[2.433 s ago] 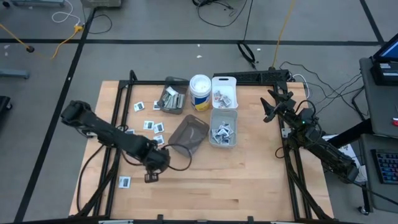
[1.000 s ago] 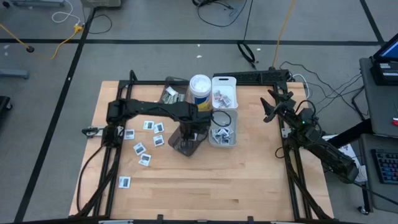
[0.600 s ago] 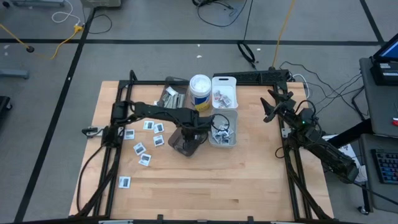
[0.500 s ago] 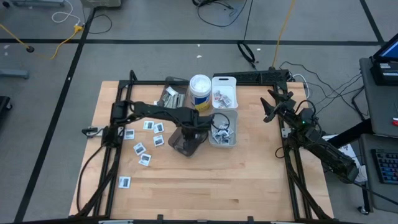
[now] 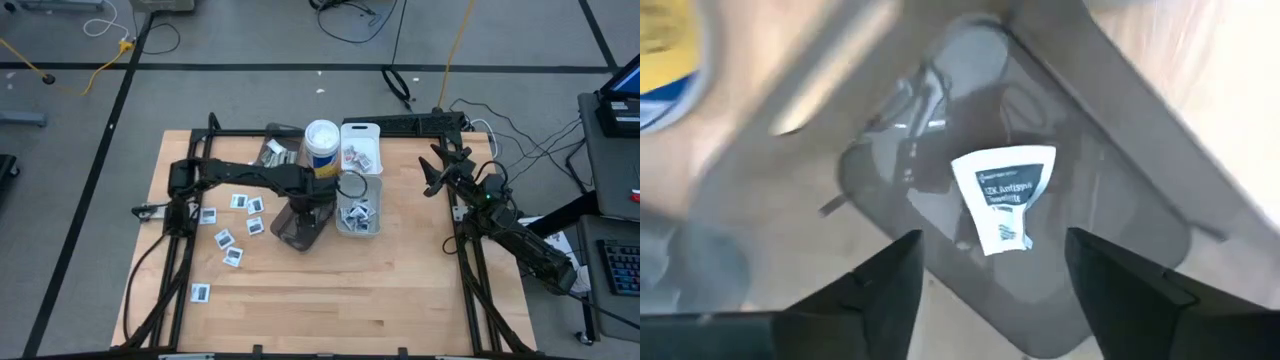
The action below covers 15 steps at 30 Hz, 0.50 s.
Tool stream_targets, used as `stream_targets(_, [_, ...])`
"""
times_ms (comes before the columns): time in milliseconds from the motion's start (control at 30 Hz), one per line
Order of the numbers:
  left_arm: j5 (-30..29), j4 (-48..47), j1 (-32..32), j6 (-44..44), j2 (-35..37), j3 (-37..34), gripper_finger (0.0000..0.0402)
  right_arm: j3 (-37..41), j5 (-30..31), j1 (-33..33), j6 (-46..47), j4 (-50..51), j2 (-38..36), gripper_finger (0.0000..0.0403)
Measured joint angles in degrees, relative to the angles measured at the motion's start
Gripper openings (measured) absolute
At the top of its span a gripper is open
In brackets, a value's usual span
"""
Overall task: Pick & Place First Aid Supplies
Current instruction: Put the towelette pack into the bottom black bin
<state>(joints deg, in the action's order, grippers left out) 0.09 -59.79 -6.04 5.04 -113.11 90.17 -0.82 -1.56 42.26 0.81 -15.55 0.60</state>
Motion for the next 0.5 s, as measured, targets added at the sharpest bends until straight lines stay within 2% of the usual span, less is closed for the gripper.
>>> stream_targets(267, [0.3,-0.1,-2.4,17.7,5.1,0.0,0.0279,0.0,0.0,0.0,0.0,0.0,0.0,0.0263])
stream_targets(500, [8.6,-0.8,-4.5,39.5,6.7,0.0,0.0280,0.0,0.0,0.0,0.0,0.0,0.0,0.0263])
